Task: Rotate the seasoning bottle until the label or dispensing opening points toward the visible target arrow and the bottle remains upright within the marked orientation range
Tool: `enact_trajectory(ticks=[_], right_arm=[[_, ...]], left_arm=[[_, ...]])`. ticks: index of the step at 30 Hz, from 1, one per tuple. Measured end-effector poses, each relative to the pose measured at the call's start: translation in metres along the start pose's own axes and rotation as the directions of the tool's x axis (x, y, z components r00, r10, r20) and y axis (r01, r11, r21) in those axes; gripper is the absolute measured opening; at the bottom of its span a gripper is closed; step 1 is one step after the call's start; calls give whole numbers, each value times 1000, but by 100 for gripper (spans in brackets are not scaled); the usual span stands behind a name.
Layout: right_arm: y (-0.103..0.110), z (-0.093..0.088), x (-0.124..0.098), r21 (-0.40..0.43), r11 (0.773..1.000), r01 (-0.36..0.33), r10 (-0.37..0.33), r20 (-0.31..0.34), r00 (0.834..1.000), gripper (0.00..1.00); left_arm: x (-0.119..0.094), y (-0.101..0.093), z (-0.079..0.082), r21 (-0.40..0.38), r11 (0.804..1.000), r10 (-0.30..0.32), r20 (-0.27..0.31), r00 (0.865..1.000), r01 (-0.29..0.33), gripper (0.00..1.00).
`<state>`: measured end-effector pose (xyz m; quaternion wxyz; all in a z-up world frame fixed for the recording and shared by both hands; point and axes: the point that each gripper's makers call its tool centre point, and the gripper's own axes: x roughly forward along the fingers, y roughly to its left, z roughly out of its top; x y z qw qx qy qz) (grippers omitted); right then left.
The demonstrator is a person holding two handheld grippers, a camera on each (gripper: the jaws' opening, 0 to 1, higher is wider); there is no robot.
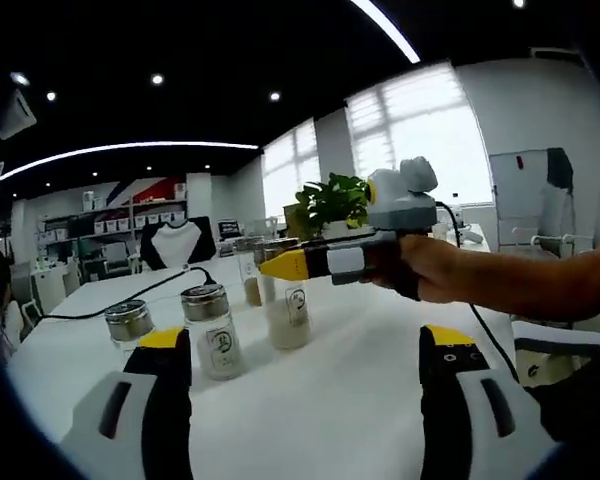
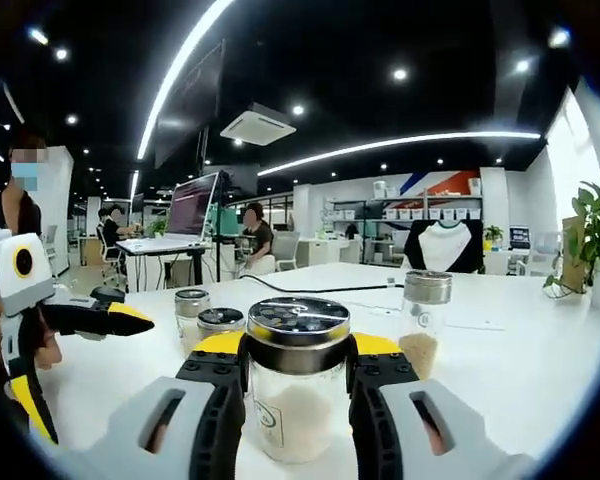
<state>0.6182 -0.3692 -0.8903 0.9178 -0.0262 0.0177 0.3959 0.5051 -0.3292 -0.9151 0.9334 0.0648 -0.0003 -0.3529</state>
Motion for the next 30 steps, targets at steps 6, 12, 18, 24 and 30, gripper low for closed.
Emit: enact_trajectory(ticks=[6,12,18,24,30], right_arm=[[0,-1,3,-10,999,-41,41,10,999,37],[0,-1,5,-8,997,-74,74,14,997,37],[0,-2,5,-17,997,-69,69,10,998,37],[0,-2,5,-39,997,-68,68,-8,998,39],[2,19,-1,-26,998,-58,59,32,998,44]], left_arm=[[1,-6,2,-44,999,-27,16,999,28,100],[1,-4,2,-74,997,-27,20,999,29,100],[1,-3,2,-75,997,-15,22,1000,17,100],[2,-5,2,-75,997,-19,19,1000,20,100],[2,-5,3,-68,997,-19,21,1000,20,100]])
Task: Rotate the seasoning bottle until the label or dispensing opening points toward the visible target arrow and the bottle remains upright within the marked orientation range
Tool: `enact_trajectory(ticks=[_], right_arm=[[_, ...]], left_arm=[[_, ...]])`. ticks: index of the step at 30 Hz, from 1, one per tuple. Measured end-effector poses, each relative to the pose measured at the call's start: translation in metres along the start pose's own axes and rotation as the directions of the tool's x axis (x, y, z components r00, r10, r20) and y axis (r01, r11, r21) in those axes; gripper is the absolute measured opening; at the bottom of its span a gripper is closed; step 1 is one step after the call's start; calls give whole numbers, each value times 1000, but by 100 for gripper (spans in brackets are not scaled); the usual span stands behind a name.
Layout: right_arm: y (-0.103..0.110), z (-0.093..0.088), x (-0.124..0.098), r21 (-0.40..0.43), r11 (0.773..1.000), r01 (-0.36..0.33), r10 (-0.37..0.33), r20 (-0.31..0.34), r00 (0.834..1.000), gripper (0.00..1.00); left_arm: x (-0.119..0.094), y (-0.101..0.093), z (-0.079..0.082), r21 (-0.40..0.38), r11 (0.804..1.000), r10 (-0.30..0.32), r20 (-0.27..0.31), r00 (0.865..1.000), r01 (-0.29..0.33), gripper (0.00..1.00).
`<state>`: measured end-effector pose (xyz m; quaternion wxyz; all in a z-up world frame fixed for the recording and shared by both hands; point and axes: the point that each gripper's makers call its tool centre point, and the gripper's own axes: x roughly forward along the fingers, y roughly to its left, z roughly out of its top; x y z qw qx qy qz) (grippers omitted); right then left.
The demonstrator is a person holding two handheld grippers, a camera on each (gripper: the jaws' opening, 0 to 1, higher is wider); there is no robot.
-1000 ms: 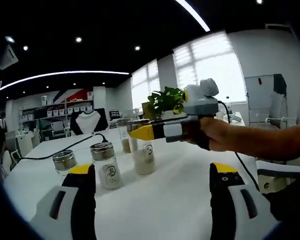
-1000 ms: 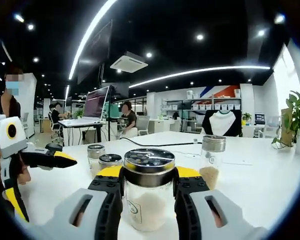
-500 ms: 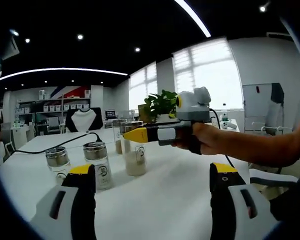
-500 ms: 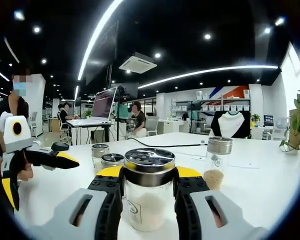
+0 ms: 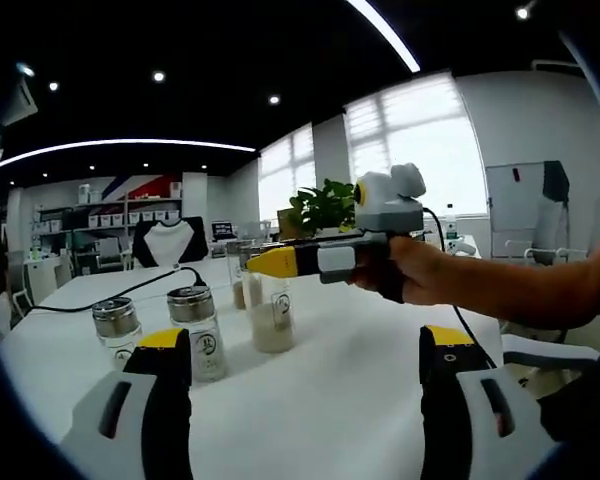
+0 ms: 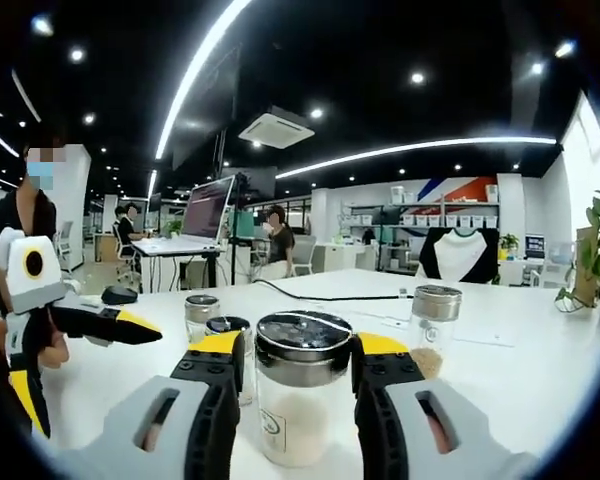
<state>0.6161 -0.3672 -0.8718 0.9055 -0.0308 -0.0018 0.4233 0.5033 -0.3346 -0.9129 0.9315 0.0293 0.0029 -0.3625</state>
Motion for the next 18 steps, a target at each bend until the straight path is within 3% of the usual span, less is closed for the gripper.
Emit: enact_trajectory(ticks=[5,8,14,18], right_arm=[[-7,26,-10,-1,999,54,-54,55,997,45],[-29,39,-15,14,990,139,-140,85,987,42],[-75,24,-14,33,963,266,-267,14,964,42],[-90,11,-6,25,958,284,-284,-34,958,41]], left_arm=[[0,0,0,5,1000,5,-4,1000,-5,100],[0,-1,1,7,1000,5,-4,1000,-5,100],[1,-2,-2,16,1000,5,-15,1000,-5,100],[1,-4,-2,15,1000,-4,-13,1000,4,100]])
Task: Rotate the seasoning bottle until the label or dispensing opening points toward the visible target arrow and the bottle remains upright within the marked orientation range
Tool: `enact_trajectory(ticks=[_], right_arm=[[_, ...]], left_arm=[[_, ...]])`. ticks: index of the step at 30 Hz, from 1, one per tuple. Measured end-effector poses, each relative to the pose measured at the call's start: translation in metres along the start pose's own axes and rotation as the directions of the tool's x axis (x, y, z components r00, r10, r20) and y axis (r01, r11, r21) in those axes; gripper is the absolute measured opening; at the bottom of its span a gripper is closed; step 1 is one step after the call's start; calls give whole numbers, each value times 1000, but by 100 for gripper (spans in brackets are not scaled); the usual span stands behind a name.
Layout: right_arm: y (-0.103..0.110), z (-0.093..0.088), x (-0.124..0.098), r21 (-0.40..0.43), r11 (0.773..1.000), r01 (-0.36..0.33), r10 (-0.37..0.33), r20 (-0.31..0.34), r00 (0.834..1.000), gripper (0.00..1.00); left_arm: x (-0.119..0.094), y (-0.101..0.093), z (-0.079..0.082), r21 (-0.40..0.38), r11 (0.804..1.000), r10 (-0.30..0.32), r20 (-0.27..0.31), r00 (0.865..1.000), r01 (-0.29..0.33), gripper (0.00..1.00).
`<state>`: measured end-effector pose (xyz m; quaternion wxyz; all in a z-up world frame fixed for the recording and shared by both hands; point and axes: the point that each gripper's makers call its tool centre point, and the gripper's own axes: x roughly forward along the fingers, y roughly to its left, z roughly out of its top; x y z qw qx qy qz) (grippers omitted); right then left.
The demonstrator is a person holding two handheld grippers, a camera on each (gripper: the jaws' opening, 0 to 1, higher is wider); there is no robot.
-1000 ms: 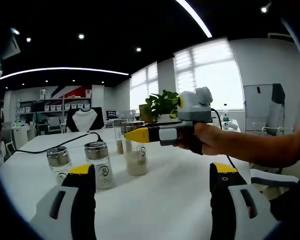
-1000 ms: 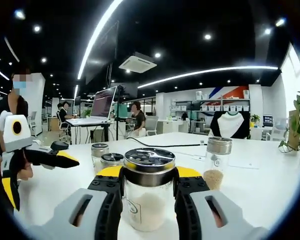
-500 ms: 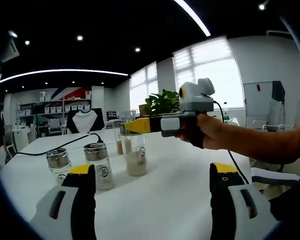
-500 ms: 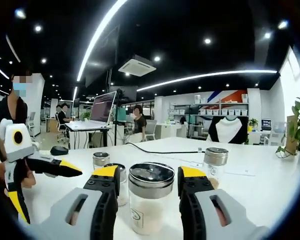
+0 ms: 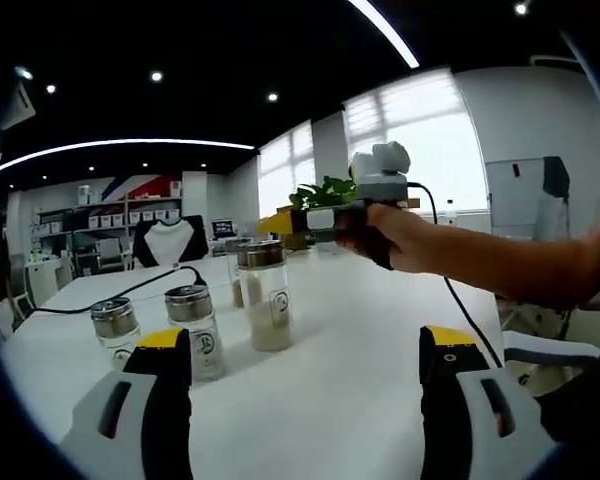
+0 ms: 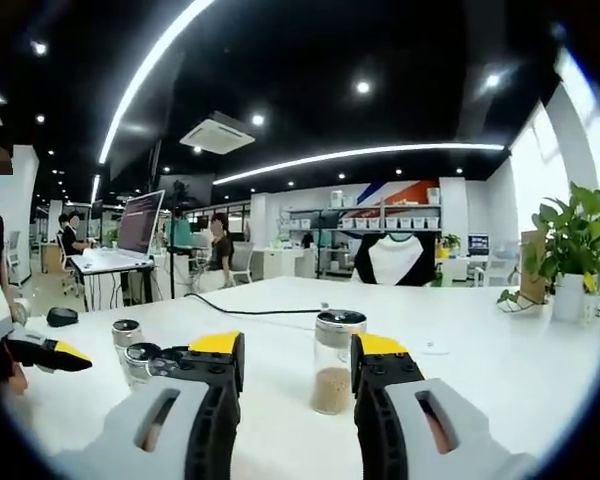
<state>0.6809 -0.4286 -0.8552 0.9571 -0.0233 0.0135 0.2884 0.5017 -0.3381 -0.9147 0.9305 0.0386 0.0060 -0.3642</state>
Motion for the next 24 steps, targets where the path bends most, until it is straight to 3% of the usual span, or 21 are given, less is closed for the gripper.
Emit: enact_trajectory(ticks=[5,14,24], right_arm=[[-14,-12,16,-24,999,38,-39,-41,998,42],[-35,-22,55,-11,993,115,-115,-53,992,46],[-38,-27,83,-3,991,131,-131,-48,990,44]], left_arm=[[1,-2,0,4,1000,0,-3,1000,0,100],[1,1,-5,3,1000,4,-11,1000,-4,100],[-1,7,-5,-4,1000,13,-7,1000,-13,100]])
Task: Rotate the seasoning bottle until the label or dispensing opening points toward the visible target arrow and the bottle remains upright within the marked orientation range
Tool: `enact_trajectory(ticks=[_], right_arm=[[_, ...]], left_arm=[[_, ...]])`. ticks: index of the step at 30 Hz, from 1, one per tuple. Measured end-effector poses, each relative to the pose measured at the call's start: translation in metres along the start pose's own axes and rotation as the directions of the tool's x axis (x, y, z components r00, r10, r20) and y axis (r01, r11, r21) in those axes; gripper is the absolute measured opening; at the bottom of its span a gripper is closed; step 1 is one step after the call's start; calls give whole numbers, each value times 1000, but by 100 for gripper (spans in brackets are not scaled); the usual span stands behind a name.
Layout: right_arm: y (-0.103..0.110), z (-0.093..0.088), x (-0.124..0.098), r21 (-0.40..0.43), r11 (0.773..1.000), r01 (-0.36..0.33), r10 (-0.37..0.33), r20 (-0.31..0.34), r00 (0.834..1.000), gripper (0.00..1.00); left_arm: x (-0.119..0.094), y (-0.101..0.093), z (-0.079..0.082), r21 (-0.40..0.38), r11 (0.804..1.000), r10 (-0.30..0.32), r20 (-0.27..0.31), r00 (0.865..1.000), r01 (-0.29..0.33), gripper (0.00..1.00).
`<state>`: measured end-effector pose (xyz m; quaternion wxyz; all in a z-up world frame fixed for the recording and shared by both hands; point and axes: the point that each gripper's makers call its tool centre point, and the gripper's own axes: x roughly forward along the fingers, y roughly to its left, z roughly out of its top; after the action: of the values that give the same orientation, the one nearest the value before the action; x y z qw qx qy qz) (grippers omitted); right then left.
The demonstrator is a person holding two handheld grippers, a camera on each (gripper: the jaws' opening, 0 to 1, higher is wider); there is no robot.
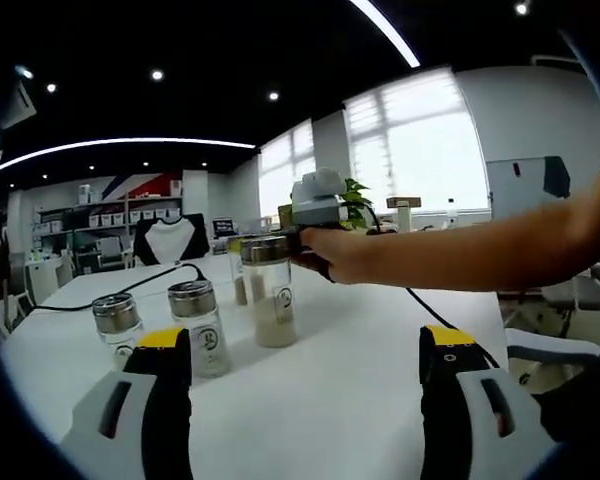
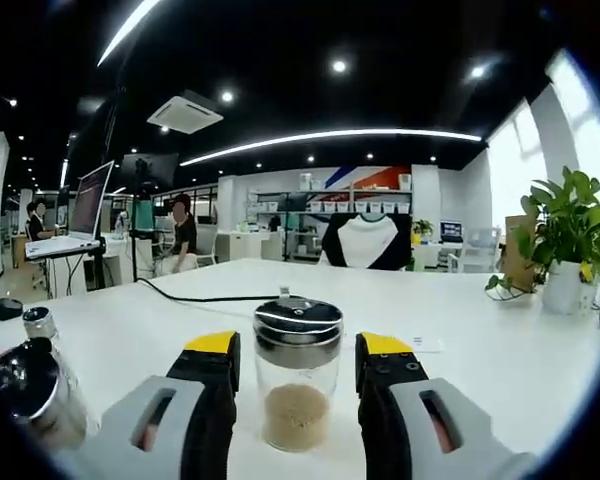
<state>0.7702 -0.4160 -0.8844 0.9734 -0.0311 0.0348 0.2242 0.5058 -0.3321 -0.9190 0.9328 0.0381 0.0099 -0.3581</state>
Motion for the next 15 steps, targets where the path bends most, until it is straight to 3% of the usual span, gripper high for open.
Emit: enact_trajectory(ticks=[4,8,11,12,15], right_arm=[[-1,0,8,25,1000,16,-16,-13,1000,43],[-2,-5,16,-41,998,44,-46,-53,998,42],[-5,-7,19,-31,998,53,-55,-55,997,40],[-5,-6,19,12,999,50,-49,-53,997,40],[-6,-5,17,1,999,50,-50,-51,997,39]], left_arm=[[1,0,-2,2,1000,1,-10,1000,-1,100],[1,0,-2,4,1000,5,-12,1000,-5,100],[1,2,-2,3,1000,6,-10,1000,-6,100],[0,3,-2,2,1000,3,-10,1000,-3,100],[-1,7,-3,6,1000,15,-13,1000,-15,100]])
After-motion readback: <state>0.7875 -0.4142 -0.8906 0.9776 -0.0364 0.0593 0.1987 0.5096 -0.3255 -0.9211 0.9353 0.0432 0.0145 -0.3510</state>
